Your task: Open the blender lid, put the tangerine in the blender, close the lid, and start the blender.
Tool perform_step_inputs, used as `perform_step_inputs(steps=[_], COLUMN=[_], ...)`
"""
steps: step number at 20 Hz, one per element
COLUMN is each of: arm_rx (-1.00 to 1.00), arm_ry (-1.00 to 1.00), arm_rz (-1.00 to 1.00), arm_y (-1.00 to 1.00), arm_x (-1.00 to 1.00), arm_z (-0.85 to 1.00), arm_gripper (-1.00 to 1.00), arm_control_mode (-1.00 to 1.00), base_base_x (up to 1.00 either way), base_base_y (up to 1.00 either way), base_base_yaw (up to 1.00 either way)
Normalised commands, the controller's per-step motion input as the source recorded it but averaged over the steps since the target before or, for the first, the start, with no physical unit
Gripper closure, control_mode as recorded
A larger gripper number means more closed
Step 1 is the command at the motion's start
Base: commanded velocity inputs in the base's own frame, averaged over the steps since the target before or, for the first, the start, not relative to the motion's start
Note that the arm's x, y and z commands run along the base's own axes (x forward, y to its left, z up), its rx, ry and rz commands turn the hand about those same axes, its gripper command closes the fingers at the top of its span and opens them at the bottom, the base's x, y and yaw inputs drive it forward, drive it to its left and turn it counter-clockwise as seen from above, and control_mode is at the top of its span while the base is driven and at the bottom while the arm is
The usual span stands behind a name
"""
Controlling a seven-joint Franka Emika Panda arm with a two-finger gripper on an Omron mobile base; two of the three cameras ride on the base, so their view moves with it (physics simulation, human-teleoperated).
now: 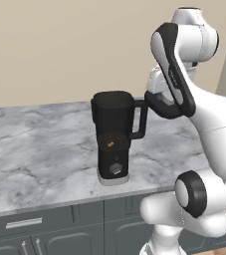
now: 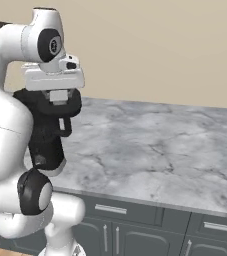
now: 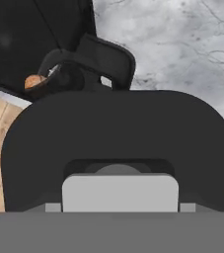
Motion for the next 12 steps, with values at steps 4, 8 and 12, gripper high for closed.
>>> perform_step_inputs(steps=[4, 8, 12], arm_rx=[0.04, 0.01, 0.0], arm_ry=[0.0, 0.02, 0.07], arm_rz=[-0.13, -0.21, -0.25], arm_y=[0.73, 0.66, 0.59], arm_x=[0.0, 0.0, 0.18], arm_z=[0.29, 0.22, 0.14], arm_gripper=[1.0, 1.0, 1.0], arm_control_mode=[-1.0, -1.0, -1.0], base_base_x=[0.0, 0.0, 0.0], base_base_y=[0.0, 0.0, 0.0], base_base_yaw=[0.0, 0.0, 0.0])
